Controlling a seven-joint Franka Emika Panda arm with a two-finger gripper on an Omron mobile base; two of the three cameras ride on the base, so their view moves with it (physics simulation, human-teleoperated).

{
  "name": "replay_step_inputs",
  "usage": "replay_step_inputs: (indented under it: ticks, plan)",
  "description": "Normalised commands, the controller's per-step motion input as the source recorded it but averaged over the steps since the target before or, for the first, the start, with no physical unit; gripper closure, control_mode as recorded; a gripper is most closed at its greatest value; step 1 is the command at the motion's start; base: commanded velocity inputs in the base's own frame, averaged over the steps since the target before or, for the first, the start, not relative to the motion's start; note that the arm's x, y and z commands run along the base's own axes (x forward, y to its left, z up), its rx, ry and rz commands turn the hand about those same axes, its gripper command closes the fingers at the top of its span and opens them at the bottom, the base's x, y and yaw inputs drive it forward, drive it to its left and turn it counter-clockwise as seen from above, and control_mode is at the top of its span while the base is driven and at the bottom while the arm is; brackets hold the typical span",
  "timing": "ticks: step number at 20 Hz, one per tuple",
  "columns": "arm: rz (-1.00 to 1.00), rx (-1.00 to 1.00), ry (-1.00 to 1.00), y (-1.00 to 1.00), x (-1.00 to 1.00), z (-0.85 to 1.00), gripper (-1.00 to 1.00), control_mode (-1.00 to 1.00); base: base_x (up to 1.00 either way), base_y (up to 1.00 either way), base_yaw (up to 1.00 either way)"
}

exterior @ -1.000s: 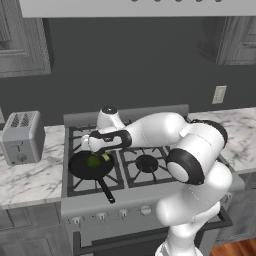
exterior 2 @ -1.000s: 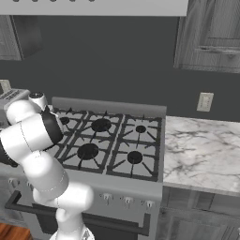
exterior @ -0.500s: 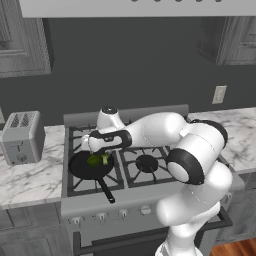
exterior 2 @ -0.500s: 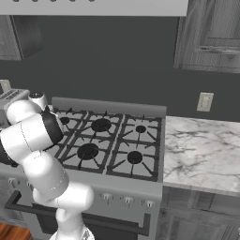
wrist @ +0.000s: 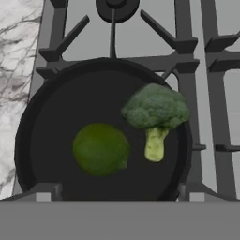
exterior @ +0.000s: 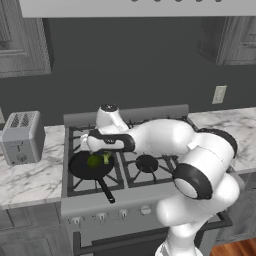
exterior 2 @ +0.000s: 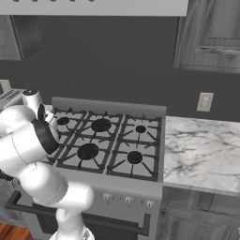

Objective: Put the lime and broccoli in the pan. Then turn on the front left burner and set the heat to medium.

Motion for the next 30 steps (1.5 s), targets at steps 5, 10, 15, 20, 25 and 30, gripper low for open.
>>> replay_step_inputs:
  ticks: [5, 10, 15, 20, 25, 30]
  plan:
    - [0.00, 0.00, -0.04, 0.00, -0.51, 0.15, -1.00, -1.00, 0.00, 0.00, 0.00]
    - [0.00, 0.00, -0.08, 0.02, -0.49, 0.18, -1.00, -1.00, 0.00, 0.00, 0.00]
    - [0.00, 0.00, -0.17, 0.20, -0.59, 0.15, -1.00, -1.00, 0.00, 0.00, 0.00]
    - [0.00, 0.00, -0.20, 0.31, -0.53, 0.07, -1.00, -1.00, 0.00, 0.00, 0.00]
    - [0.00, 0.00, -0.24, 0.31, -0.49, 0.00, -1.00, -1.00, 0.00, 0.00, 0.00]
    - [0.00, 0.00, -0.26, 0.21, -0.43, 0.00, -1.00, -1.00, 0.00, 0.00, 0.00]
